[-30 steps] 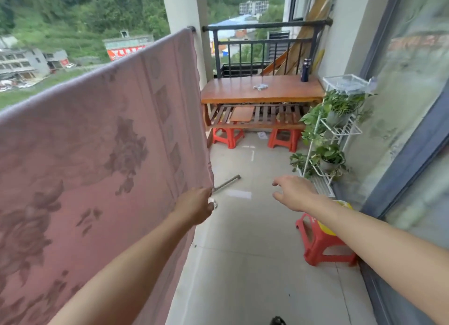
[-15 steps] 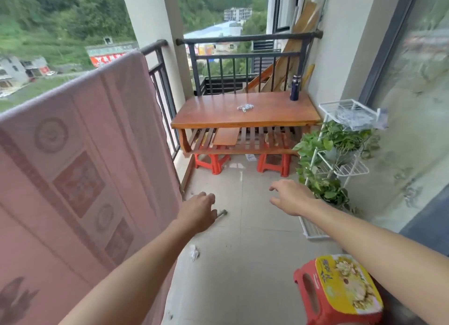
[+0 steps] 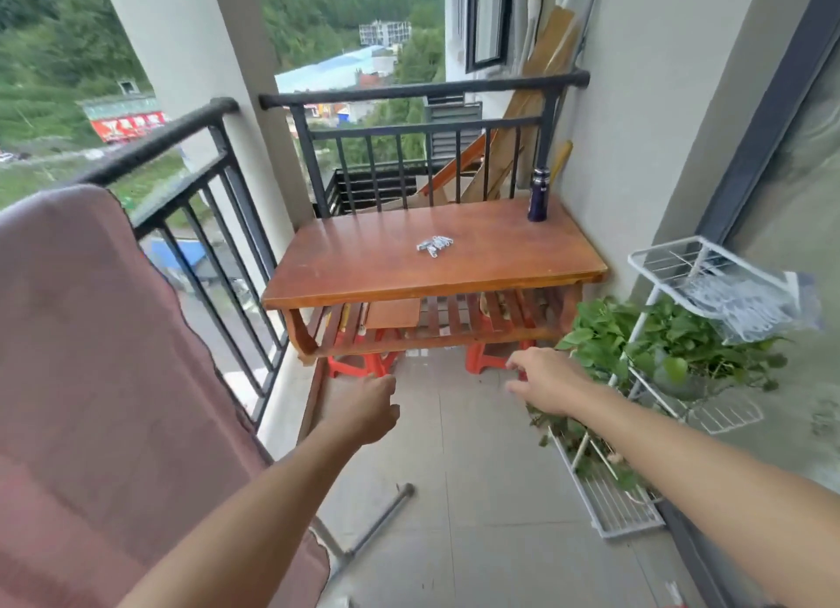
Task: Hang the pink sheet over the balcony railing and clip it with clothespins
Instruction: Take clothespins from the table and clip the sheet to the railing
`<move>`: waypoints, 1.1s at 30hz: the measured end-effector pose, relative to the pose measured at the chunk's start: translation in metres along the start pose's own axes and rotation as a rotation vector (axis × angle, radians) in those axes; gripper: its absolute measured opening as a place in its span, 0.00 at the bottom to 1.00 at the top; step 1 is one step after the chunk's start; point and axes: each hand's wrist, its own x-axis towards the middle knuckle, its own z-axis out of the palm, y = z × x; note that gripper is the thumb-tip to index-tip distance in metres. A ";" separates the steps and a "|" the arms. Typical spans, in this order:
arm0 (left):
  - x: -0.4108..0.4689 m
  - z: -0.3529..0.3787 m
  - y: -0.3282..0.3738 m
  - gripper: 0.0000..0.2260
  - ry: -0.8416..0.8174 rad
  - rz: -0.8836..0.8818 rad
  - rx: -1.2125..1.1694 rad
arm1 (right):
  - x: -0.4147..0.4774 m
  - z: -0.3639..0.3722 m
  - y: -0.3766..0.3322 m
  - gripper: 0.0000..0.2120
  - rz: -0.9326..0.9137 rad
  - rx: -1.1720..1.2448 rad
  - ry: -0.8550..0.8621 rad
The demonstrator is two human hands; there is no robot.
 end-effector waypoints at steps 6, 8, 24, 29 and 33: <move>0.133 0.001 -0.007 0.12 -0.069 0.028 -0.005 | 0.122 -0.014 0.027 0.16 0.021 0.005 -0.027; 0.178 0.005 -0.009 0.12 -0.084 0.003 -0.019 | 0.167 -0.016 0.039 0.17 0.015 0.002 -0.039; 0.485 0.017 -0.052 0.11 -0.193 -0.203 -0.134 | 0.525 -0.047 0.091 0.16 -0.084 0.029 -0.176; 0.574 0.041 -0.095 0.15 -0.253 -0.225 -0.146 | 0.628 -0.017 0.078 0.16 -0.027 0.108 -0.248; 0.659 0.063 -0.138 0.16 -0.312 -0.236 -0.164 | 0.718 0.016 0.068 0.15 0.033 0.147 -0.317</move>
